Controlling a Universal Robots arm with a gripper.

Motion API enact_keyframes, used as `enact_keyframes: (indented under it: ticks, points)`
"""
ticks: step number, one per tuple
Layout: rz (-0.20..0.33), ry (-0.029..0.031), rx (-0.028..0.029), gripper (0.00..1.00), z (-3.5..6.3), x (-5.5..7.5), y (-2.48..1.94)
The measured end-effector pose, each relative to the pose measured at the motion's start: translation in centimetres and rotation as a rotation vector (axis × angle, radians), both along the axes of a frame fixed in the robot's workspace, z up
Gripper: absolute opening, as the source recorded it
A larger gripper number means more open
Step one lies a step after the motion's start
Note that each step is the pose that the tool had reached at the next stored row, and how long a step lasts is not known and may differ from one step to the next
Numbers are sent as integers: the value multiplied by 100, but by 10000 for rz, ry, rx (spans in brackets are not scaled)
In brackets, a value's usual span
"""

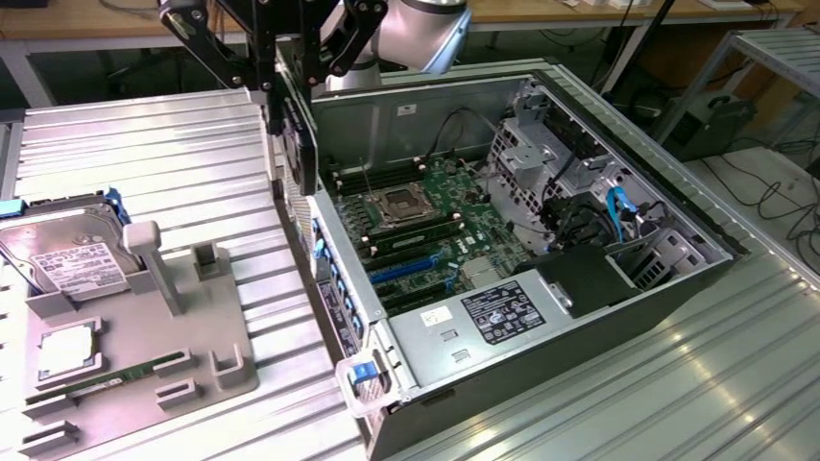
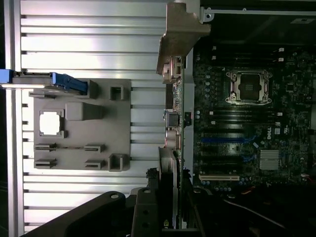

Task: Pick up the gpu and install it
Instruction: 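Pick up the gpu and move the gpu toward the slot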

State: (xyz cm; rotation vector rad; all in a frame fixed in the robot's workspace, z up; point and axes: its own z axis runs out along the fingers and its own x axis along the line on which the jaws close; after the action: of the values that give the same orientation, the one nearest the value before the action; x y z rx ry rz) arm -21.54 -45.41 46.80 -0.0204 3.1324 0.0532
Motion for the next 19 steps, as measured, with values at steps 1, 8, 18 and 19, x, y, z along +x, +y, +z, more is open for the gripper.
enact_keyframes:
  ticks: [1, 8, 18, 19]
  points:
    - [1, 1, -1, 27, 0, 12, 0]
    - [0, 0, 0, 27, 0, 81, 0]
    - [1, 1, -1, 27, 0, 200, 0]
    - [0, 0, 0, 27, 0, 208, 0]
